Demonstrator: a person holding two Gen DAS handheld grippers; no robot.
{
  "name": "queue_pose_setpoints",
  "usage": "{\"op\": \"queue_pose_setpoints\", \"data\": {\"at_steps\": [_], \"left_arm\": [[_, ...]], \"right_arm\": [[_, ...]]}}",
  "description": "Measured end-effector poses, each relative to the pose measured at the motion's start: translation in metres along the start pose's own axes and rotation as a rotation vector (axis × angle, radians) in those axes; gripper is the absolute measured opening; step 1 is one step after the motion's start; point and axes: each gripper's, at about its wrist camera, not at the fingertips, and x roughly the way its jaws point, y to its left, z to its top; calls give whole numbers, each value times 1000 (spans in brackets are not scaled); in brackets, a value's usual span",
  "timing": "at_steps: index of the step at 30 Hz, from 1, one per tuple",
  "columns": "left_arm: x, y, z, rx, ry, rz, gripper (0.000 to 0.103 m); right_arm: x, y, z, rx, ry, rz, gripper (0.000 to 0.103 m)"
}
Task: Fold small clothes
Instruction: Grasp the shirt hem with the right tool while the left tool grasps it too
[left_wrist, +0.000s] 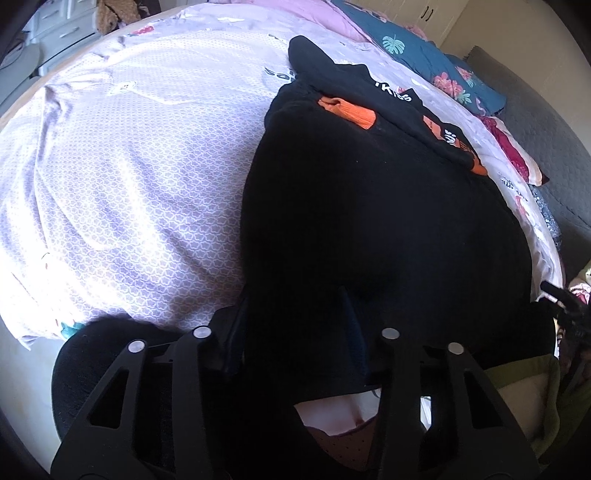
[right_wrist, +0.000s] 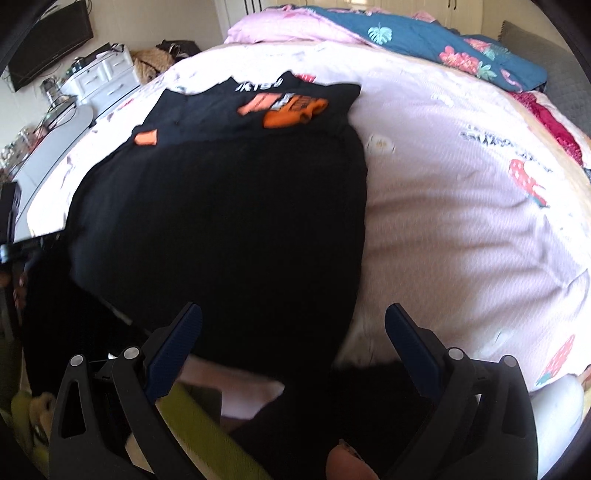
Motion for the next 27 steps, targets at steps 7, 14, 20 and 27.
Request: {"op": "queue_pose_setpoints", "data": {"at_steps": [7, 14, 20, 27], "left_arm": [[-6, 7, -1, -23, -8, -9, 19], [-10, 8, -1, -25, -22, -20, 10], [-25, 7, 0, -23, -67, -43, 6], [-48, 6, 7, -20, -135, -70, 5]], "right_arm": [[18, 7, -12, -39, 102, 20, 75], [27, 15, -14, -84, 122, -11, 30], [-2, 11, -9, -71, -48, 63, 4], [-31, -2, 1, -17, -190, 72, 3]]}}
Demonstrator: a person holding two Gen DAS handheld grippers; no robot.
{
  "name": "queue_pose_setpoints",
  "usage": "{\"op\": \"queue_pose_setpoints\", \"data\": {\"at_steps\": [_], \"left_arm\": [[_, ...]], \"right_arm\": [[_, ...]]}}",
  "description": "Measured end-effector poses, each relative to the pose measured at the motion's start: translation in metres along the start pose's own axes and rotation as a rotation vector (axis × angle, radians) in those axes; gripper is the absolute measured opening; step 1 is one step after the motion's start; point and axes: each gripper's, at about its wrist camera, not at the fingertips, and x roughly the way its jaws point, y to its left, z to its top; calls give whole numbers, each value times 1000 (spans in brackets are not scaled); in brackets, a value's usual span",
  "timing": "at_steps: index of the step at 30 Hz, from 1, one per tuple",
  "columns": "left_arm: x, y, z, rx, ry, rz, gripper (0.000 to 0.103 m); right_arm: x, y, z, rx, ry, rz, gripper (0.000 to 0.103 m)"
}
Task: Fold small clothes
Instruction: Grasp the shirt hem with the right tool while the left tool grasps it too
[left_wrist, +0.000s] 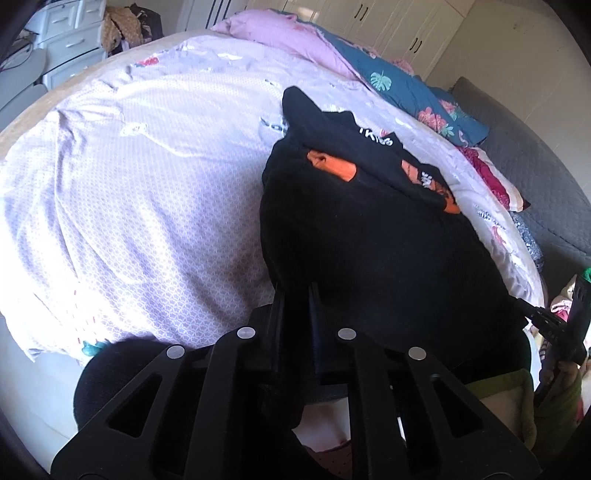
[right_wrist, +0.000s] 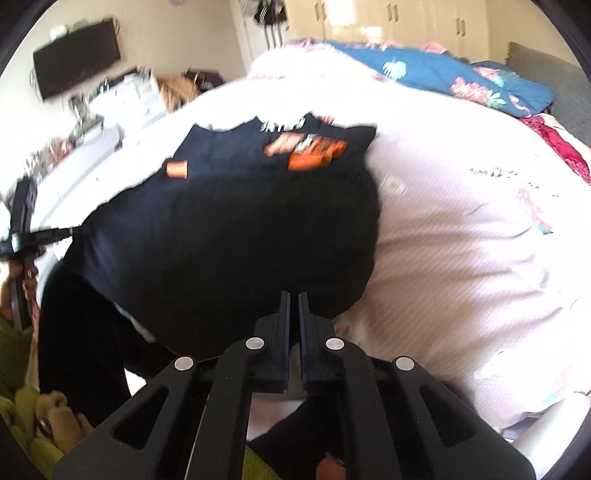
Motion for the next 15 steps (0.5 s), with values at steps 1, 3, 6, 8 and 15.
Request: {"op": "queue_pose_setpoints", "data": {"at_steps": [1, 3, 6, 8, 15], "left_arm": [[-3, 0, 2, -4, -11, -4, 5], [-6, -1, 7, -6, -28, -10, 5], [-11, -2, 15, -14, -59, -18, 5], [-15, -3, 23, -20, -80, -28, 5], [-26, -12, 52, -17, -154, -44, 5]], "right_arm": [[-4, -2, 2, 12, -23, -5, 3], [-15, -11, 6, 36, -72, -6, 3], [-26, -17, 11, 61, -129, -19, 3], [-31, -23, 16, 80, -156, -31, 3], [-38, -42, 34, 126, -215, -92, 0]]}}
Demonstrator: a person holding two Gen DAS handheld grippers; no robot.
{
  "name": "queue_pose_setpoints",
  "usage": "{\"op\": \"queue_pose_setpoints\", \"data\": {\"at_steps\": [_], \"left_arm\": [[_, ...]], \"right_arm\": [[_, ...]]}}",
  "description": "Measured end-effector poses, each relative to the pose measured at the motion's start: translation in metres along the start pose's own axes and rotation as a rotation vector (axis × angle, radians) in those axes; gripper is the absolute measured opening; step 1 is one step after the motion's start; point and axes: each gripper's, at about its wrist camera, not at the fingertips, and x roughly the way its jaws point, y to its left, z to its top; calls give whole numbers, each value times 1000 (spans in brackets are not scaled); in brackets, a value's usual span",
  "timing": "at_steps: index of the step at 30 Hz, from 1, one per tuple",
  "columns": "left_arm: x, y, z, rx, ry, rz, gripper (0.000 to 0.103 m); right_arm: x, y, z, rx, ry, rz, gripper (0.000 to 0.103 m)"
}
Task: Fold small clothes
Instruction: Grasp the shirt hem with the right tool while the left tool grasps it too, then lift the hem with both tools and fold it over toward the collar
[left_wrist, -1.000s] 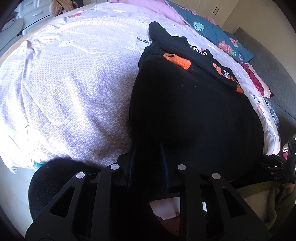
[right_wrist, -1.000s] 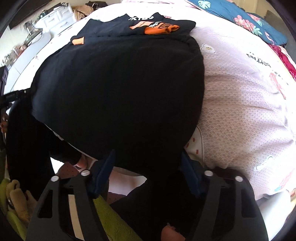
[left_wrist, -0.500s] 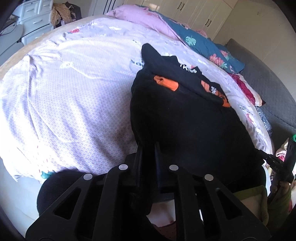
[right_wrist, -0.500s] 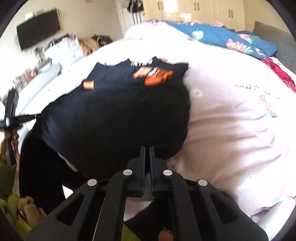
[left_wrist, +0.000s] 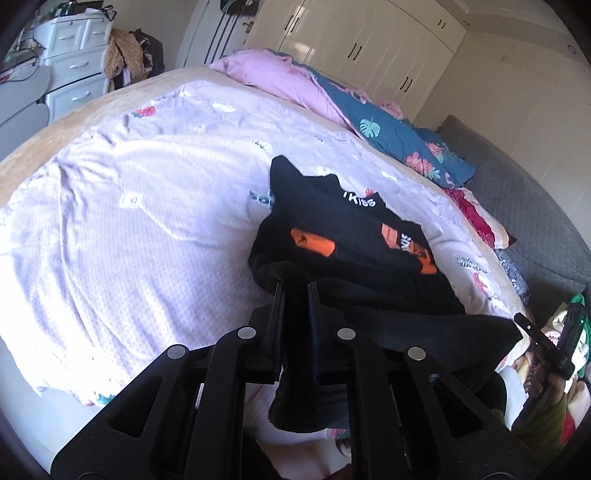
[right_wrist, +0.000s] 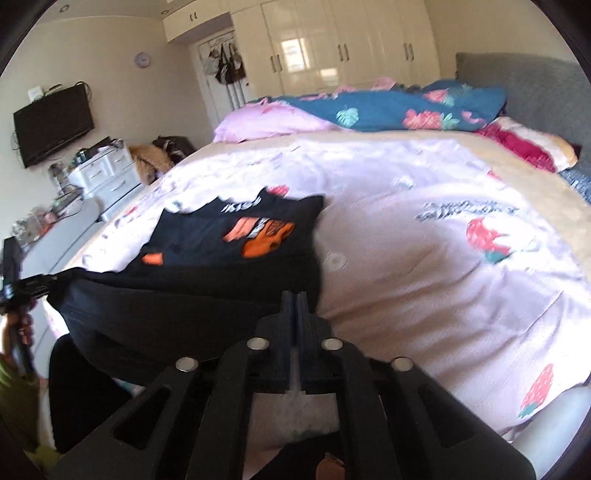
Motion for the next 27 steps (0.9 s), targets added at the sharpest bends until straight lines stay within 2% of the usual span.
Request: {"op": "queue_pose_setpoints", "data": {"at_steps": [4, 6, 7, 9, 11, 12, 16, 19, 23, 27], "left_arm": [[16, -2, 9, -3, 8, 23, 5], [22, -5, 8, 5, 22, 29, 5], [23, -7, 5, 12, 24, 36, 5], [24, -10, -1, 43, 32, 60, 5], [22, -7, -5, 51, 39, 69, 5], [21, -5, -8, 51, 48, 68, 5], [22, 4, -23, 48, 88, 63, 5], [25, 13, -34, 26, 133, 36, 8], [28, 15, -43, 44, 168, 39, 27], [30, 14, -50, 58, 196, 25, 35]], "right_arm": [[21, -7, 5, 4, 48, -37, 0], [35, -11, 0, 48, 139, 7, 0], [37, -12, -3, 66, 157, 27, 1], [42, -7, -16, 70, 227, 94, 15], [45, 1, -28, 33, 288, 117, 49], [47, 7, -37, 12, 329, 136, 53], [53, 26, -68, -56, 456, 158, 53], [58, 36, -81, -90, 504, 159, 54], [64, 45, -82, -117, 525, 140, 58], [73, 50, -84, -143, 546, 106, 59]]}}
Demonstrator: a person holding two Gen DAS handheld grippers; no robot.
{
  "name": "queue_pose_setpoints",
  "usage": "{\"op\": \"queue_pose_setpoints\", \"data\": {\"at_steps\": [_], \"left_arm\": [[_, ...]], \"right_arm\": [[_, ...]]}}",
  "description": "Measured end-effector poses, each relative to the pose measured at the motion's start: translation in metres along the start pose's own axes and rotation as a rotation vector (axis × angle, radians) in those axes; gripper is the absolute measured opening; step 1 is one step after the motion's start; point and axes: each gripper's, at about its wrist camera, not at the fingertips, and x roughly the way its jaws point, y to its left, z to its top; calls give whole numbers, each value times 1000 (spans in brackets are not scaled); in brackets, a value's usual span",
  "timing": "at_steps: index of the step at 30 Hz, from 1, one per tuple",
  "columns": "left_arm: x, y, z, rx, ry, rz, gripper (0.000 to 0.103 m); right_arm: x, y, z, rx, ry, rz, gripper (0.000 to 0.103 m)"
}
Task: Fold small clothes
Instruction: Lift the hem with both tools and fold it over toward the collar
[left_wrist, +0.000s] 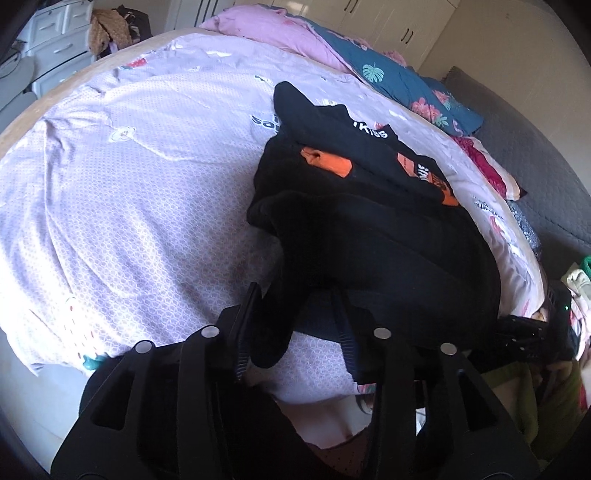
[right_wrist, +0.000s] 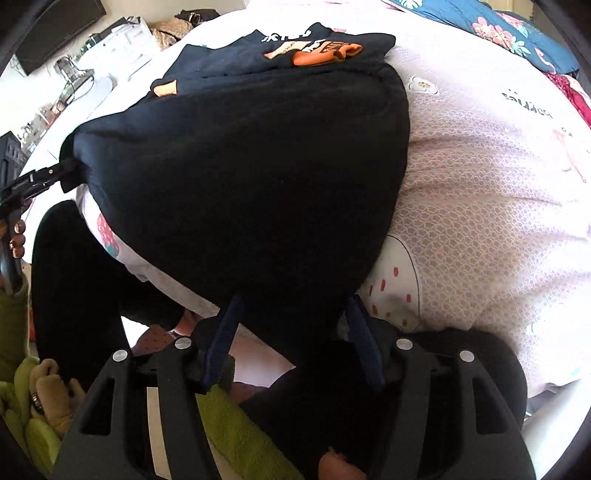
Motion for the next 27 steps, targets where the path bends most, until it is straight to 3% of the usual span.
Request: {"op": "queue_pose_setpoints", "data": {"at_steps": [3, 5, 7, 8, 9, 12, 17, 21, 27], "left_arm": [[5, -1, -2, 12, 19, 0, 36], [10, -3, -3, 23, 33, -2, 36], [15, -5, -4, 39, 38, 27, 32], [16, -5, -5, 41, 37, 39, 22], [17, -4, -5, 40, 36, 52, 9], [12, 3, -3, 12, 17, 48, 4], [-13, 6, 6, -27, -38, -52, 2], [-32, 2, 17, -52, -78, -163, 2], [-38, -6, 34, -78, -110, -223, 2]], "right_arm": [[6, -3, 2, 0, -1, 16, 57], [7, -4, 1, -8, -3, 19, 25], [5, -7, -1, 7, -26, 14, 11], [2, -10, -2, 20, -40, 29, 9], [-1, -12, -3, 27, -54, 42, 9], [-19, -13, -5, 35, -125, 96, 8], [-60, -18, 3, 43, -289, 171, 8], [-86, -23, 13, 54, -414, 171, 8], [-111, -39, 31, 92, -537, 147, 8]]}}
